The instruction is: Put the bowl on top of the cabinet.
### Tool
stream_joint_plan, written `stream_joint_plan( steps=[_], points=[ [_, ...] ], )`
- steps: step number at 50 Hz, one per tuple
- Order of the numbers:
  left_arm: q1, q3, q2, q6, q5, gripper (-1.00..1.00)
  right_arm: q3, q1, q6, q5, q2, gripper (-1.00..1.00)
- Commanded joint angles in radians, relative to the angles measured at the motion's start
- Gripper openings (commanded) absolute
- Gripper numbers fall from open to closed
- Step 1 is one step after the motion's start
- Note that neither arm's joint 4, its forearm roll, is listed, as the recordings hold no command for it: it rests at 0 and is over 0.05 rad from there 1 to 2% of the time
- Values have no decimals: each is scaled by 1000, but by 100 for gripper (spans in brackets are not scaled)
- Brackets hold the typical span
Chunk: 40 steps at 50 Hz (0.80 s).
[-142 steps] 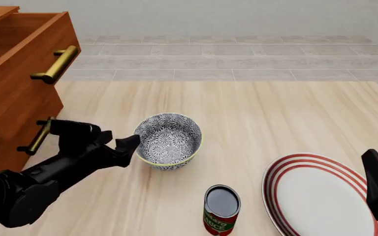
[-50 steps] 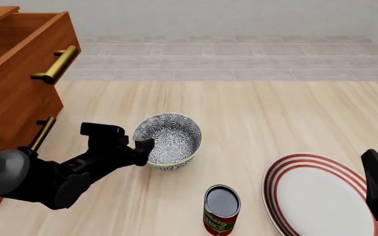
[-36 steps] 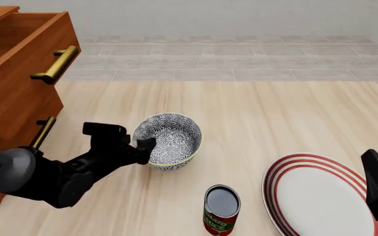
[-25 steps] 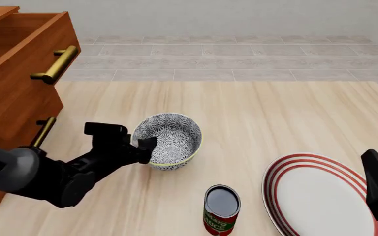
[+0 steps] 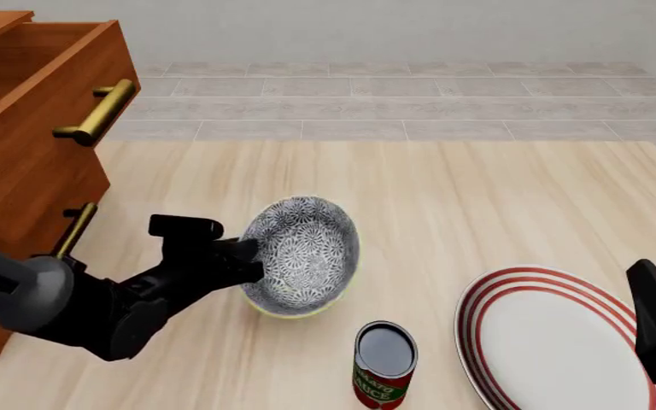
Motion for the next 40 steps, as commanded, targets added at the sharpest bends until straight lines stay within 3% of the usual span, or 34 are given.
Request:
stream_joint_plan(
  steps=[1,15,40],
  points=[
    [10,11,7,18,17,-100,0,0,0,0,0,100],
    [25,18,-45,33,41,-100,2,-1,1,-3,0,100],
    [2,23,-286,26,185,-100,3,-1,1,-3,0,100]
  ],
)
